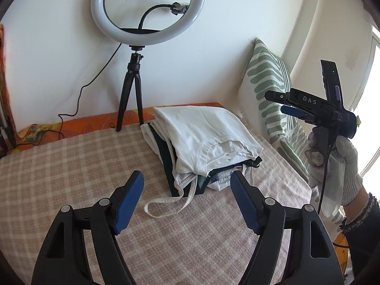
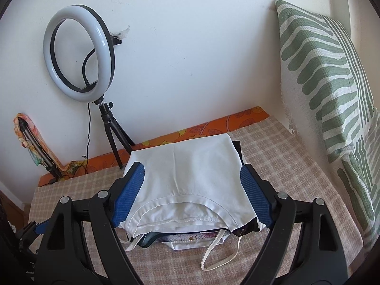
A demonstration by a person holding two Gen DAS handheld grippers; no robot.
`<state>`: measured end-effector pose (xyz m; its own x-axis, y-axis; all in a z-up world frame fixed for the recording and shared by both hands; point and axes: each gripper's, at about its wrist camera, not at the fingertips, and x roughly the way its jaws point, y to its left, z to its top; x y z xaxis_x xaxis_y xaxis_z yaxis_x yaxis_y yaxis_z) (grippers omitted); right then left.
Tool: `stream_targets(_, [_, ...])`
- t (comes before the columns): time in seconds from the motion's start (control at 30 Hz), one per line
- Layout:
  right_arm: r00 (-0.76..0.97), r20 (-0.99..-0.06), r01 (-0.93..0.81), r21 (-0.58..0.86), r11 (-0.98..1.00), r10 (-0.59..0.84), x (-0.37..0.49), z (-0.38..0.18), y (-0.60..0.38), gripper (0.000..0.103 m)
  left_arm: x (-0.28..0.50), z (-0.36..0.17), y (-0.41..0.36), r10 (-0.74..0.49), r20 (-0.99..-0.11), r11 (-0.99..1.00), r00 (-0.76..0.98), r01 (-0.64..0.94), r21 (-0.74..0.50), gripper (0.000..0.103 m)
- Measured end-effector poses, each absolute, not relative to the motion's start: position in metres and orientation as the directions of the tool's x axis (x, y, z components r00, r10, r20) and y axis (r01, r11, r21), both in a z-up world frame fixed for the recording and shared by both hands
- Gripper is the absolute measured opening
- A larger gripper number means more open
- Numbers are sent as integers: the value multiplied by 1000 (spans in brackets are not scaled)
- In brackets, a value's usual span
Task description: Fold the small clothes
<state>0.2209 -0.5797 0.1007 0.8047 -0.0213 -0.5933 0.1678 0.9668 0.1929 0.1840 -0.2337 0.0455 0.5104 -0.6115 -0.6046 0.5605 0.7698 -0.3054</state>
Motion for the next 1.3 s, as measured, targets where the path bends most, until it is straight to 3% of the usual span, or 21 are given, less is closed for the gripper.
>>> stream_targets(0.47, [832, -553, 141, 140, 980, -41, 132, 93, -519, 103, 106, 57, -178, -581, -561, 792, 590, 569, -222, 79])
stream_targets(1.07, [848, -522, 159, 83, 984, -93, 76, 47, -456, 103, 71, 26, -156, -474, -565, 844, 675, 532, -73, 83])
stream_targets(1.3, [878, -446, 212, 35, 977, -175, 61, 32, -443, 103, 69, 10, -158, -447, -589, 850, 673, 525, -45, 88])
